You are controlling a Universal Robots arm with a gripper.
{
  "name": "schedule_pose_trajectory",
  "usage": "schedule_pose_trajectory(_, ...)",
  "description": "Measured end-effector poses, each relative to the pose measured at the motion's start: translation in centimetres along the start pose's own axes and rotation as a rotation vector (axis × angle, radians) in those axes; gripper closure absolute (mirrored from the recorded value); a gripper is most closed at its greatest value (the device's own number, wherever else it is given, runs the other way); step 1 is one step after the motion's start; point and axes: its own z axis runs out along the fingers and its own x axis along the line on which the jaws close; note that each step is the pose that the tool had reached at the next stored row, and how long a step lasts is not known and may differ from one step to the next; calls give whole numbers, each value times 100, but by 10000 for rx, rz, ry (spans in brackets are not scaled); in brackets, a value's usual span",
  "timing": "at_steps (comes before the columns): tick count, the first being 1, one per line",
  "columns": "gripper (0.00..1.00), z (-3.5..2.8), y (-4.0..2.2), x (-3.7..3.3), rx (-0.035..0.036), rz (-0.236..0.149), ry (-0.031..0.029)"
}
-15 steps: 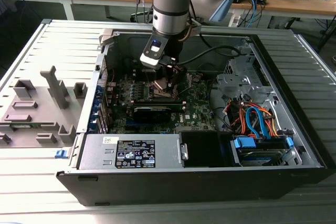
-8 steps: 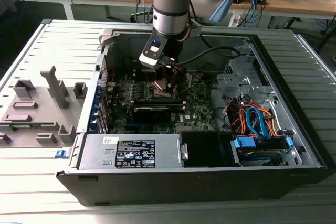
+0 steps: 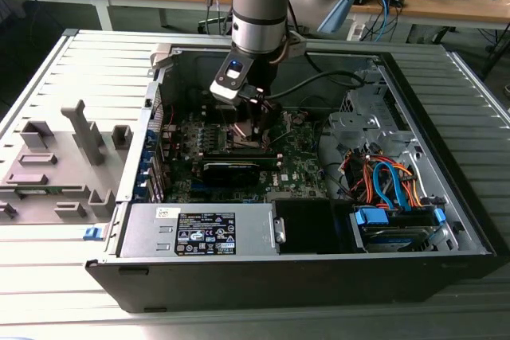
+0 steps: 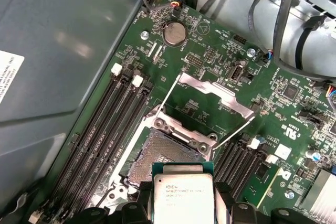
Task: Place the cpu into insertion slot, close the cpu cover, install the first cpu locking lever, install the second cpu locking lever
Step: 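Place the cpu into insertion slot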
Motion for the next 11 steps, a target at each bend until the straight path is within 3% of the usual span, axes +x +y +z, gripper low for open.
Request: schedule_pose_trajectory(11,45,0,0,0,14,241,6)
